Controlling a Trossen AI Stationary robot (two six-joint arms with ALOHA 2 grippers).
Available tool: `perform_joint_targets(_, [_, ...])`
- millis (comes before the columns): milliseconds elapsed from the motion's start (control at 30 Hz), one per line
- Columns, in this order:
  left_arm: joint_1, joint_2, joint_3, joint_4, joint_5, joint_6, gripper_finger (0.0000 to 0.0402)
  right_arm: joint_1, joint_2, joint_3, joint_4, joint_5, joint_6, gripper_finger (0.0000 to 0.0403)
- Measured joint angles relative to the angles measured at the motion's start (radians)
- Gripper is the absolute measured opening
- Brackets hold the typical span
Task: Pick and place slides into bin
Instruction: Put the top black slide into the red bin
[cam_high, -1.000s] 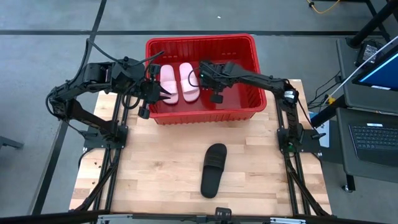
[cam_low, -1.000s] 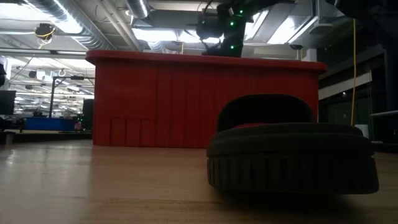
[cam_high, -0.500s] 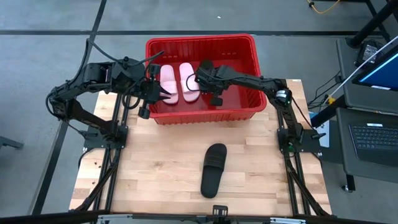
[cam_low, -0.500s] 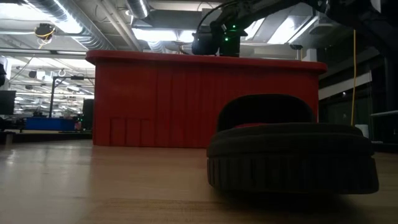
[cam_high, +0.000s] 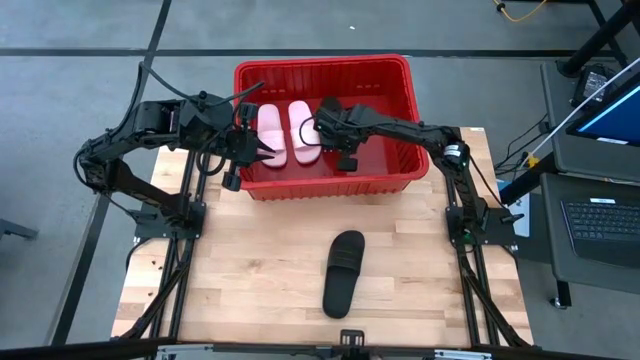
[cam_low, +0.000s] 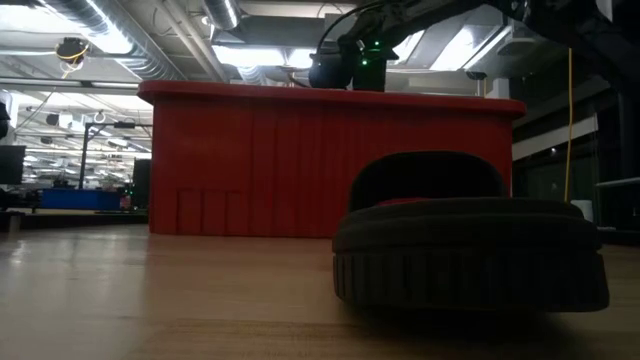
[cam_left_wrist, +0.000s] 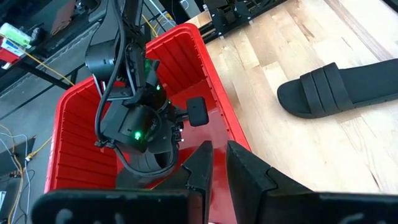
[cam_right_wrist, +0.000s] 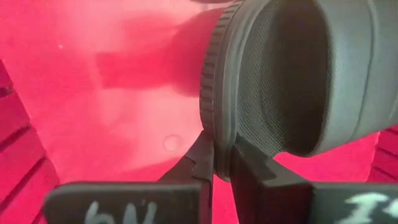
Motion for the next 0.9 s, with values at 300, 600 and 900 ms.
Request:
perform_joint_targets(300, [0.0,0.0,0.0,0.0,0.0,-0.002,0.0039,-0.034,0.0,0.0,0.002,-0.039,0.0,0.0051])
perform_joint_targets(600, [0.0,0.0,0.0,0.0,0.0,-0.003,0.0036,-0.049,0.0,0.0,0.006,-0.119,0.008,0.0055])
perform_joint_targets(900, [0.0,0.0,0.0,0.0,0.0,-0.011,0.004,-0.056,0.003,0.0,0.019,-0.129,0.009,0.0056])
